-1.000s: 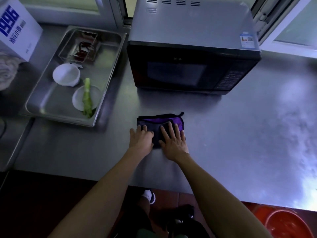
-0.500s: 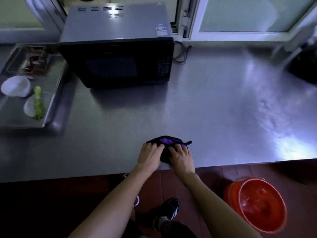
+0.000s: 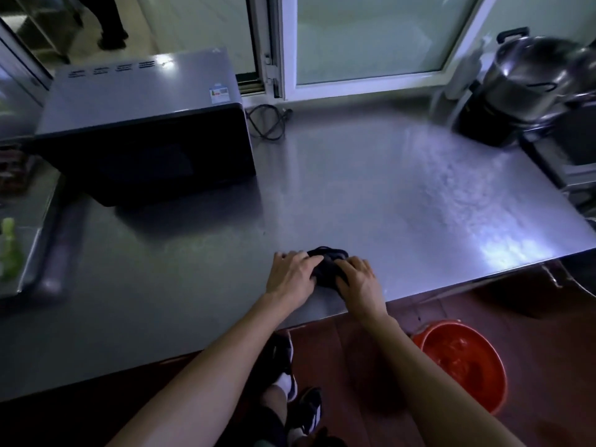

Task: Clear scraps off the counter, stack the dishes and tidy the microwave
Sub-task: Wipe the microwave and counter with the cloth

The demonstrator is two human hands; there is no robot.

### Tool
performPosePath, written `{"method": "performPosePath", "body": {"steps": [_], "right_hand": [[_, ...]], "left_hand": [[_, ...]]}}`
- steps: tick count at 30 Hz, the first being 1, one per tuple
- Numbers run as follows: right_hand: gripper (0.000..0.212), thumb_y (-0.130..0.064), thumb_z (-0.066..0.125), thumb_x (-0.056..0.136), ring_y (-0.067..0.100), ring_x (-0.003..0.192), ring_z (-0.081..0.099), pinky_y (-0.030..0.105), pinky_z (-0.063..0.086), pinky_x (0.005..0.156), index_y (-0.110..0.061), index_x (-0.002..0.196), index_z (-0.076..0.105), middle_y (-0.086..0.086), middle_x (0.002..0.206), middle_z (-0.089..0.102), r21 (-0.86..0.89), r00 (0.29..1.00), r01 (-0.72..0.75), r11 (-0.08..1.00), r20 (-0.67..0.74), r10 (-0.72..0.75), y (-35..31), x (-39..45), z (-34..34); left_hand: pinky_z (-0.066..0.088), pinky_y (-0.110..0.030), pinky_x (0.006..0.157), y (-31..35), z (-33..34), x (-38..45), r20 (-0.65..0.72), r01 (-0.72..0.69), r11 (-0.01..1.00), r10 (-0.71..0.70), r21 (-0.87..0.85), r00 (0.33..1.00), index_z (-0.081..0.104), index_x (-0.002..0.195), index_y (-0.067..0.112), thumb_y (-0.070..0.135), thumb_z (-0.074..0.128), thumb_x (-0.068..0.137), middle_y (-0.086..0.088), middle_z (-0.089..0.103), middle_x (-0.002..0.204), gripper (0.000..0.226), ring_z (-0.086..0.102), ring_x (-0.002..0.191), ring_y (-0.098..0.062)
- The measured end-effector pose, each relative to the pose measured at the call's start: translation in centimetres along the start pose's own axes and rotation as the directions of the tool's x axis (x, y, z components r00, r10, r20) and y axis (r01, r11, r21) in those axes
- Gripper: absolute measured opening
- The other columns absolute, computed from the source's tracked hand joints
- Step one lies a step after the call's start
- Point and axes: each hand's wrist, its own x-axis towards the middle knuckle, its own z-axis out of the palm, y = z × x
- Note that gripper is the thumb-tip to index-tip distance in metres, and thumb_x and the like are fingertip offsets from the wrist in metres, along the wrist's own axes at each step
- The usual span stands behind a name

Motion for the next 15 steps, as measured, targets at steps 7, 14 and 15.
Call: {"method": "performPosePath", "body": {"steps": [7,14,15], "right_hand": [[0.024,-0.007,0.066,0.09,0.037,0.097,0.056,0.048,0.05,0.079,-0.007,0.113,0.07,0.013,0.104,0.063,-0.086,0.996,-0.067,0.994,-0.059,0.062,5.2,4.4,-4.3],[0.022,-0.012,0.061,0.096,0.034,0.1,0.054,0.046,0.047,0.085,-0.01,0.116,0.069,0.011,0.108,0.063,-0.129,0.988,-0.147,0.981,-0.076,0.138,10.3,8.5,-7.8],[0.023,-0.013,0.06,0.097,0.034,0.1,0.054,0.045,0.047,0.085,-0.011,0.117,0.069,0.01,0.109,0.062,-0.138,0.985,-0.162,0.977,-0.079,0.152,11.0,8.8,-8.2]], "left_hand": [[0.033,-0.037,0.094,4.3,0.0,7.7,-0.024,-0.066,0.995,0.065,-0.07,0.998,0.057,0.135,0.035,0.03,0.065,0.088,0.002,0.064,0.116,0.048,0.057,0.112,-0.022],[0.032,-0.037,0.098,7.6,0.9,15.5,0.017,-0.134,0.983,0.137,-0.123,0.99,0.055,0.137,0.036,0.033,0.064,0.091,0.003,0.062,0.118,0.047,0.056,0.115,-0.02],[0.032,-0.037,0.099,8.2,1.1,16.5,0.033,-0.148,0.981,0.154,-0.127,0.988,0.054,0.138,0.036,0.034,0.064,0.092,0.003,0.062,0.119,0.048,0.055,0.116,-0.02]]}}
